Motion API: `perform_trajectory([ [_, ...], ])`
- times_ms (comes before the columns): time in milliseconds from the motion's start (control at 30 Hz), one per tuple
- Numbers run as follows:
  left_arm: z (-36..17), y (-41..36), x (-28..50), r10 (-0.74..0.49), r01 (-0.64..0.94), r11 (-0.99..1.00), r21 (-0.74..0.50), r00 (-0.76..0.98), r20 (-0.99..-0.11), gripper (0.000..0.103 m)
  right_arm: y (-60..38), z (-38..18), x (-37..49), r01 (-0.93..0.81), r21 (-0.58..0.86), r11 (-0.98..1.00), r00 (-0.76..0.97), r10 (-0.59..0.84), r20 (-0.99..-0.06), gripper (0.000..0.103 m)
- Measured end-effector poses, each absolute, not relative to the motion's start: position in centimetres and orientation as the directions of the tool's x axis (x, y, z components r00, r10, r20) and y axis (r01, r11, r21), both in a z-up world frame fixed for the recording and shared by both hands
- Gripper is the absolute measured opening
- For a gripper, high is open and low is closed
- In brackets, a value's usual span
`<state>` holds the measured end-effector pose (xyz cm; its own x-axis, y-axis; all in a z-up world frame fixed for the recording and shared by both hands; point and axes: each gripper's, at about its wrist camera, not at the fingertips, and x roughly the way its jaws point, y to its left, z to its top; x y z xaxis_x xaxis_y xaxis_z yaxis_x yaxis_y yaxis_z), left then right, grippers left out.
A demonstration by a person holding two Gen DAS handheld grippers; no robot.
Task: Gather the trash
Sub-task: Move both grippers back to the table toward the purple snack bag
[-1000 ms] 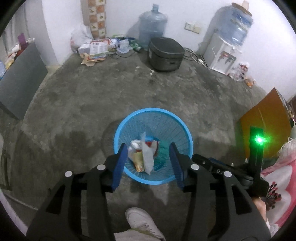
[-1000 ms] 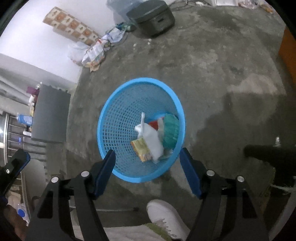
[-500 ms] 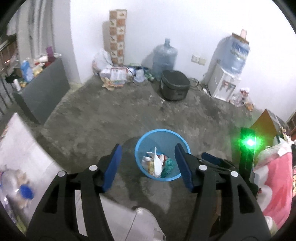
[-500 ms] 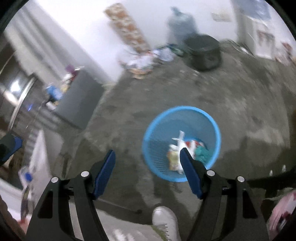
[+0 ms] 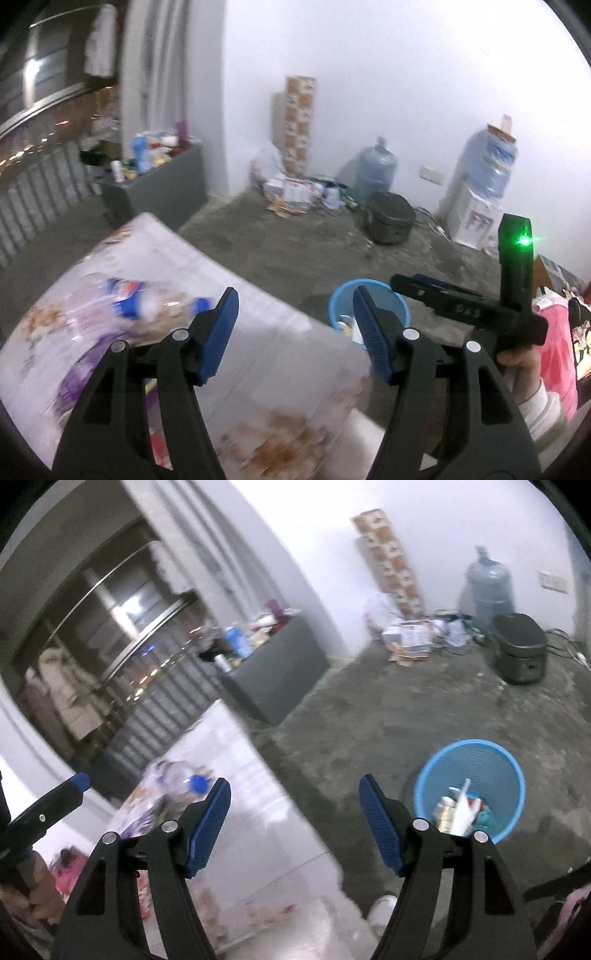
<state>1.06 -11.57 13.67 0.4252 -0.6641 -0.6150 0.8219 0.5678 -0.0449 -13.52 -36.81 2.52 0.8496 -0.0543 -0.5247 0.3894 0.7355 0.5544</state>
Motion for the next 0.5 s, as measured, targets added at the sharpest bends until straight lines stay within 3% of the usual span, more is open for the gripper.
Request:
perform_trajectory([
  [500,14.5,7.0,1.7,-0.546,0.592,0.799,-0.107,0.639,-0.542,0.063,-24.9,7.7,-8.8,0.163,0.494,0.854,0.847,0.136,-0.514,0.07],
])
